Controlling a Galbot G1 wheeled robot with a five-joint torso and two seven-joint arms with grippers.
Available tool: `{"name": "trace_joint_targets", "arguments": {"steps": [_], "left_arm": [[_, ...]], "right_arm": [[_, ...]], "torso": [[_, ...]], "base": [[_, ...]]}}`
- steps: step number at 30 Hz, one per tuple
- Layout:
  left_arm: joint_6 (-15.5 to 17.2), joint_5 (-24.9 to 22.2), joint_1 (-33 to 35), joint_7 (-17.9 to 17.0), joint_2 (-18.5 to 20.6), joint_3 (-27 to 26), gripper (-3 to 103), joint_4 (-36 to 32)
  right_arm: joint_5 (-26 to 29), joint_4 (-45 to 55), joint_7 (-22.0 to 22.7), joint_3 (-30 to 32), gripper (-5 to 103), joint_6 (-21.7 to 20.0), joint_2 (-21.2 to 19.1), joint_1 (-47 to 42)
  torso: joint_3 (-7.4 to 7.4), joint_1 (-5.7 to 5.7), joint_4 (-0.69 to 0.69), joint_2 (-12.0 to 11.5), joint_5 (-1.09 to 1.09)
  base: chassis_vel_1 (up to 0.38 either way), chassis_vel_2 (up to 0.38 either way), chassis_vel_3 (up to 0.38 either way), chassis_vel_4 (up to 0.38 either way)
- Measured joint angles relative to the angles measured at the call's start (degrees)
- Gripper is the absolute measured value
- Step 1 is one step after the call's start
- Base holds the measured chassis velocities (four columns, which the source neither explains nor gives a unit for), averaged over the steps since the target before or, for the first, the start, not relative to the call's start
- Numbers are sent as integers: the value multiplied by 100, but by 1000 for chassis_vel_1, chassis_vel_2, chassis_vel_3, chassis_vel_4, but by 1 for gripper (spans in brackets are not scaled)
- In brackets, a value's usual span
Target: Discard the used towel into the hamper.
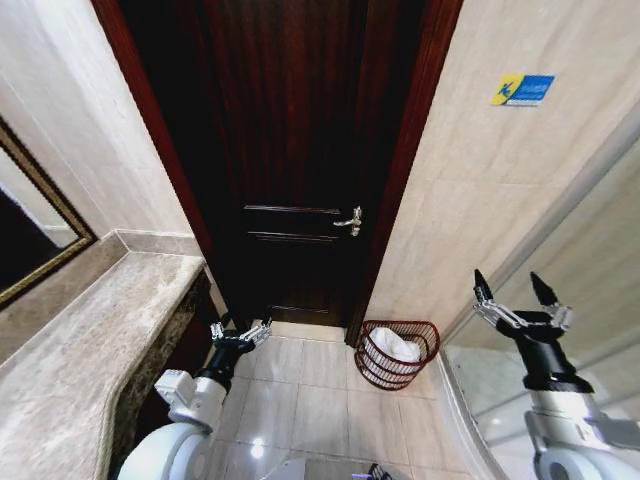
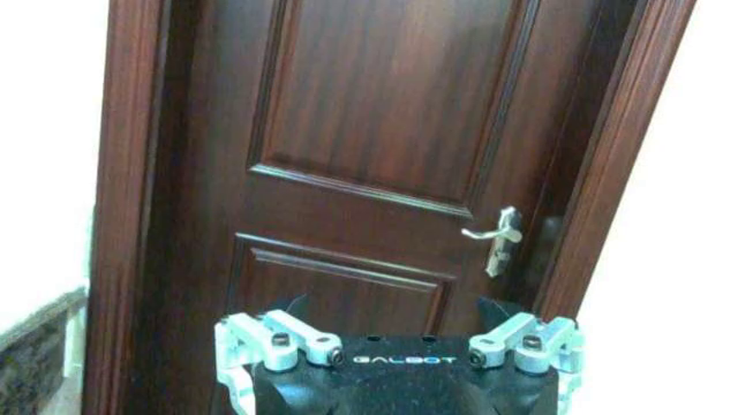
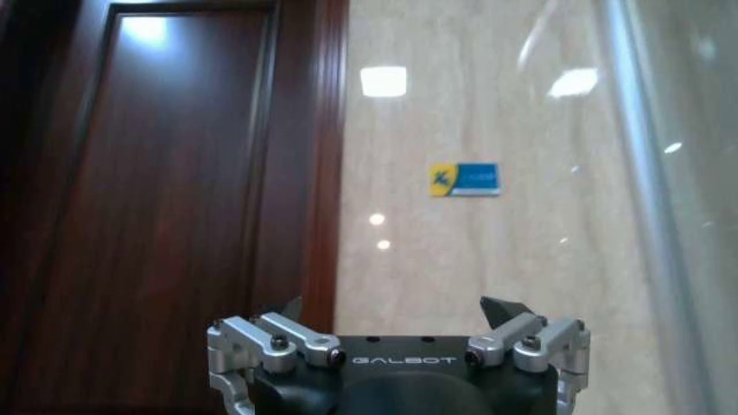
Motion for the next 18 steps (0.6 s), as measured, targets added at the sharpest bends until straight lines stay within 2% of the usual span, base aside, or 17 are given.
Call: {"name": "trace_joint_targets", "arguments": {"steps": [7,18], "left_arm": [[0,0,1,0,0,0,99,0],[0,0,2,0,1,0,99,0]], "right_arm": [[12,0,269,111,100,115,-30,105],[18,0,327,227,100,107,-28,103]], "torso": [[-3,-6,0,-2,0],[-51,-44,-1,-98,0]], "base": [[-21,-9,-8,-22],[-54,-69,-77,-63]]}}
